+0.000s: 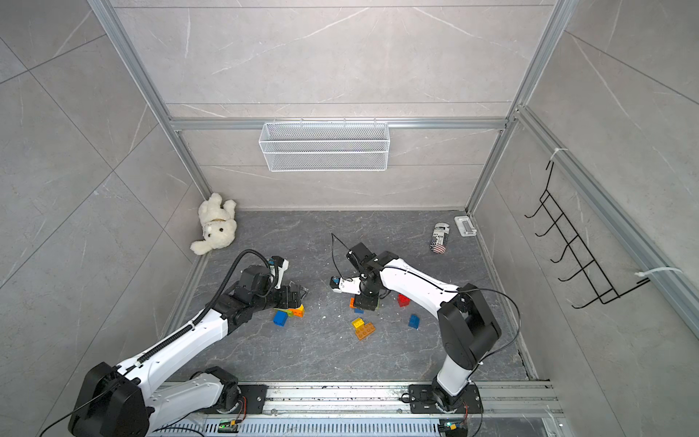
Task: Assemble a fork with lego
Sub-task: Assemble the lego brick with the lego brick, then pick up the lego brick from the center of the board.
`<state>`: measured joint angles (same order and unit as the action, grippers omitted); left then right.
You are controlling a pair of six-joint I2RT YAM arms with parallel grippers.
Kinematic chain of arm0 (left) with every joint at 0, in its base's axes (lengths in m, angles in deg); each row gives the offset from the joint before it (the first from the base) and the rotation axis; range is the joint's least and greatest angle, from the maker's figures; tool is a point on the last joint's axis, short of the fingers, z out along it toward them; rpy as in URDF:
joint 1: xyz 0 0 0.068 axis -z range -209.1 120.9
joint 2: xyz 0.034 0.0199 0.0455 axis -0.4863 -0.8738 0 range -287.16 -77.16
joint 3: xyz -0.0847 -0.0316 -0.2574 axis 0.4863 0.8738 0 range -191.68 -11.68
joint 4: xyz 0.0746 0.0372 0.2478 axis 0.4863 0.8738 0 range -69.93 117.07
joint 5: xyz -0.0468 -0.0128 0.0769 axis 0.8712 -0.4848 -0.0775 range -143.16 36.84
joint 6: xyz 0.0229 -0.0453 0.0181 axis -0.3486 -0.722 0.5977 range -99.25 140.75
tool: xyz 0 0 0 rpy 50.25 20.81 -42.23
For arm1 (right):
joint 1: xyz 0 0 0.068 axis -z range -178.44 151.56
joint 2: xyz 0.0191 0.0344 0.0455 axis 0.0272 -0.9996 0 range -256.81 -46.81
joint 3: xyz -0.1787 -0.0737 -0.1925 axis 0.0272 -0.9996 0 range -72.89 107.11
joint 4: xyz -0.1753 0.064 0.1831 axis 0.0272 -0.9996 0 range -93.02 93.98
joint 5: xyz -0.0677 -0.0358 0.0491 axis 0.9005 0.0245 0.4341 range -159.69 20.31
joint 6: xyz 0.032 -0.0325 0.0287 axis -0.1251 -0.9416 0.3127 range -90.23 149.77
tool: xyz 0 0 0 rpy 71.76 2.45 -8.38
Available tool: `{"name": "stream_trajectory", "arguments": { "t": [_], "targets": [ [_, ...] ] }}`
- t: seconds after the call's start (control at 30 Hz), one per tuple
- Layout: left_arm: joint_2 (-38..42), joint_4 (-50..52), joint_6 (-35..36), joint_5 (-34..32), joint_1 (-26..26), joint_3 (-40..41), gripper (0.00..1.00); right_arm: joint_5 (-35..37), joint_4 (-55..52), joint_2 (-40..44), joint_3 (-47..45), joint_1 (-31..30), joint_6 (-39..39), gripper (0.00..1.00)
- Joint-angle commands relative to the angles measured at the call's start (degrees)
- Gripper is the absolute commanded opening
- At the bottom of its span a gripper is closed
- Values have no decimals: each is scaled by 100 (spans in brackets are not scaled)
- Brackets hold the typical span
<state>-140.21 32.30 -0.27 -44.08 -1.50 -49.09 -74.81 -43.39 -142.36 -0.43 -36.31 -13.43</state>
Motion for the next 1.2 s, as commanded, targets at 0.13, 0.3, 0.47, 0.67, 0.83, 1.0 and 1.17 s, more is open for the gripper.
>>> {"name": "stream_trajectory", "arguments": {
  "t": [0.13,0.3,0.47,0.67,0.83,1.0,1.17],
  "targets": [
    [276,69,32,20,-26,143,93,28,-576,852,-142,-135,507,59],
    [387,-40,-13,41,-26,296,93,51,-668,1222,-716,-529,869,51],
    [513,-389,-191,124,-26,627,93,319,-666,1518,-1292,-937,959,50],
    [610,-526,-210,230,-26,744,93,569,-254,1346,-1634,-1102,827,53],
    [554,-332,-49,234,-26,600,94,733,180,871,-1746,-1125,679,51],
    [445,-305,-9,228,-29,521,94,758,578,323,-1769,-1113,533,52],
    [200,-328,27,249,-35,360,94,784,866,149,-1801,-1021,590,53]
  ]
}}
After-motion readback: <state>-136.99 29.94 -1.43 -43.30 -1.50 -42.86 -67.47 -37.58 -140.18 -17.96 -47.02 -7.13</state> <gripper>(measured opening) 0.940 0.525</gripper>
